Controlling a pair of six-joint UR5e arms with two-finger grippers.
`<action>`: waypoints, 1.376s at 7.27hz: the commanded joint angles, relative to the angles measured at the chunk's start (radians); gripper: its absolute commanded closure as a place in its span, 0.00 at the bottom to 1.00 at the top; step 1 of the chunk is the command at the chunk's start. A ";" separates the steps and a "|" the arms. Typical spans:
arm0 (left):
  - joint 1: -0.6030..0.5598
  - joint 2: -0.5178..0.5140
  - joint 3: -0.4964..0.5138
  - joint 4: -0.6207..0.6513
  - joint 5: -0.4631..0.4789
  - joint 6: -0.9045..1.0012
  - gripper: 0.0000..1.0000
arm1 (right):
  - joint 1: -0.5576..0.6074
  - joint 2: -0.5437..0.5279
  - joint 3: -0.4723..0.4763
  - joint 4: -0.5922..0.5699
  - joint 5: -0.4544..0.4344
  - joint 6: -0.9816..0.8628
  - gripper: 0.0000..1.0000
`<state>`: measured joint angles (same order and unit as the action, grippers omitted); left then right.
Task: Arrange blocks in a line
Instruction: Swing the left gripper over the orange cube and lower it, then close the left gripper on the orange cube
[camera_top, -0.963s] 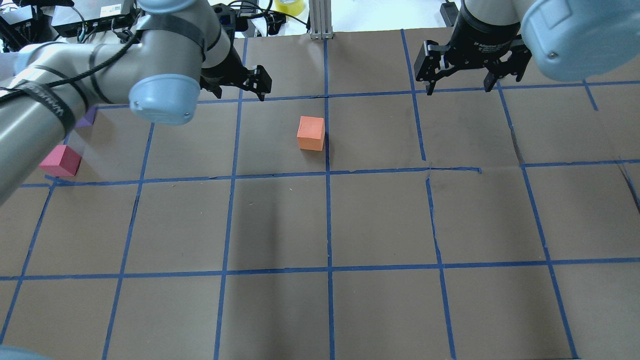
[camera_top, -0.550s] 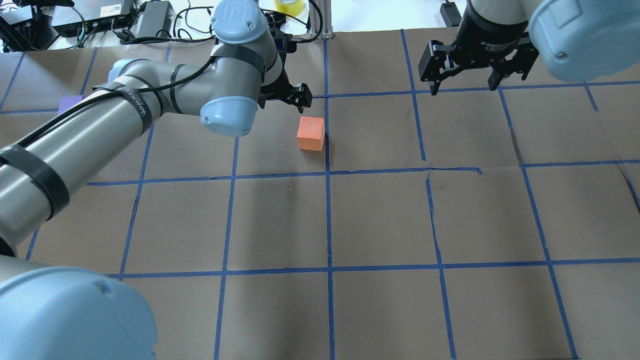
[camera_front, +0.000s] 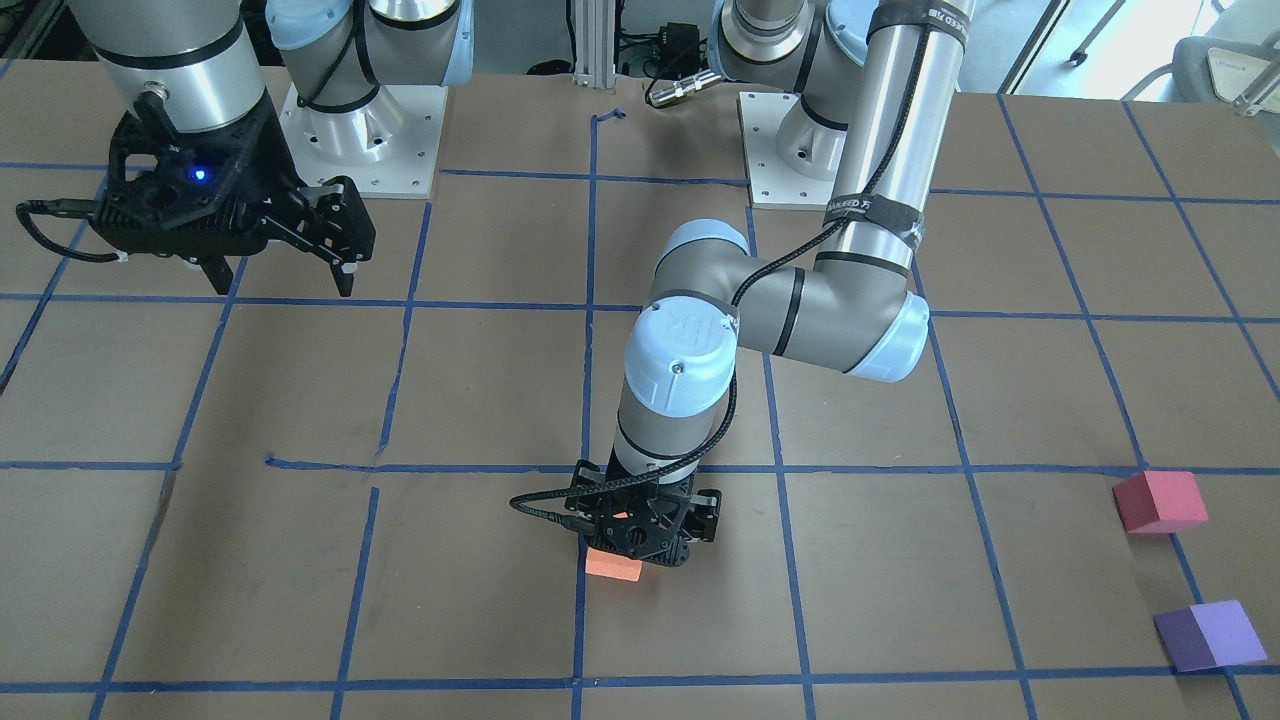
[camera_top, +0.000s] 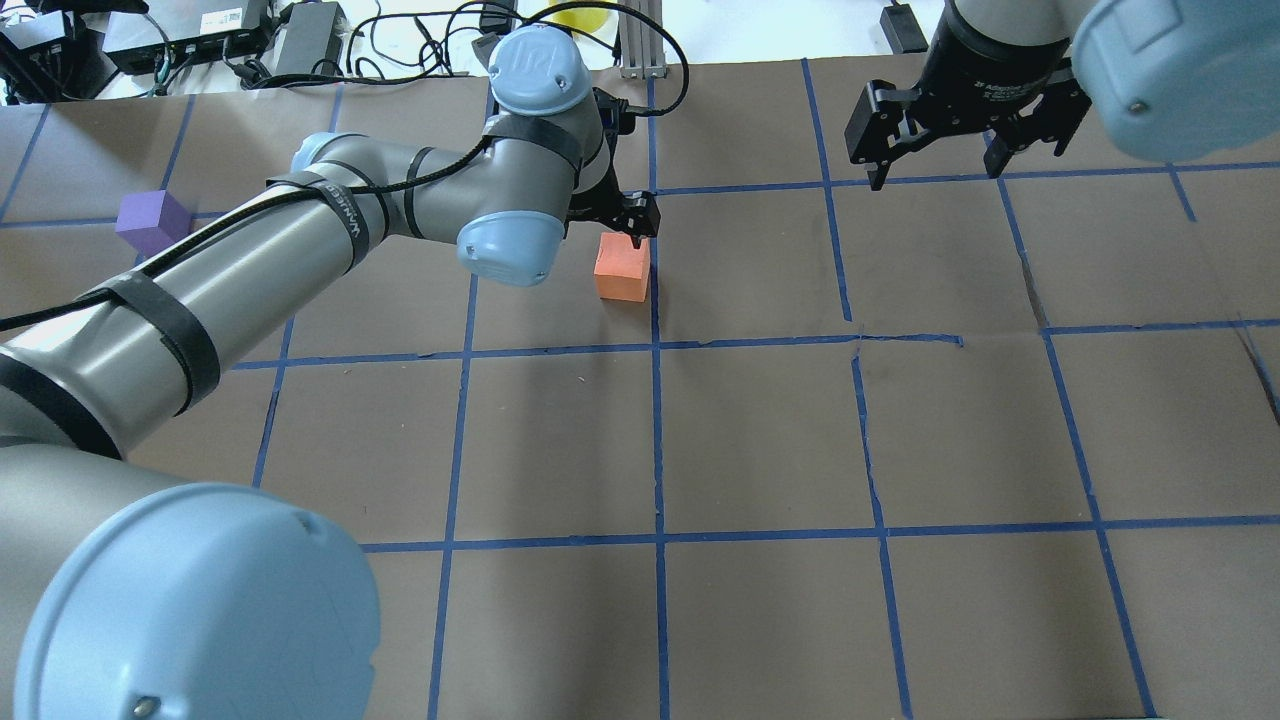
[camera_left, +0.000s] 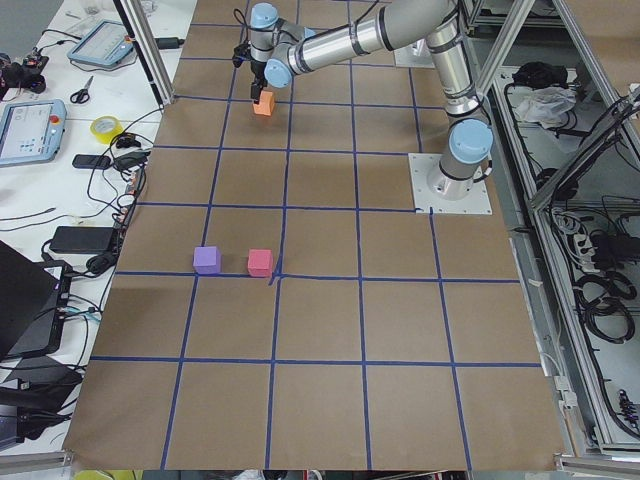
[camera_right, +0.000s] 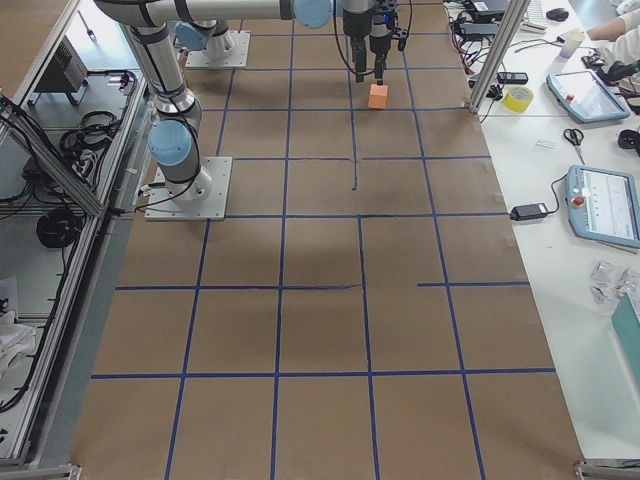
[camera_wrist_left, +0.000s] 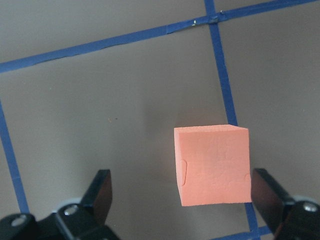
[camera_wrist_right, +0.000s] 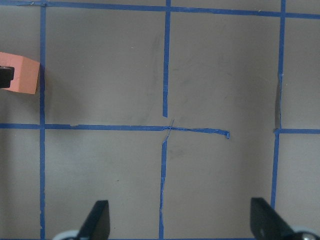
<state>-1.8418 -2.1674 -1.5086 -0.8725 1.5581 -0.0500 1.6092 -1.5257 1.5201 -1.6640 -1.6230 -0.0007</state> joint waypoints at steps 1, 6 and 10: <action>-0.019 -0.034 0.010 0.004 0.000 -0.034 0.00 | 0.000 -0.001 0.000 -0.005 0.005 -0.001 0.00; -0.031 -0.092 0.024 0.006 0.002 -0.047 0.00 | 0.000 -0.001 0.000 -0.010 0.000 0.001 0.00; -0.033 -0.068 0.024 0.004 0.037 -0.065 0.83 | 0.000 -0.001 0.000 -0.008 -0.002 0.001 0.00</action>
<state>-1.8743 -2.2521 -1.4861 -0.8671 1.5757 -0.1113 1.6092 -1.5263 1.5202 -1.6733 -1.6233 0.0000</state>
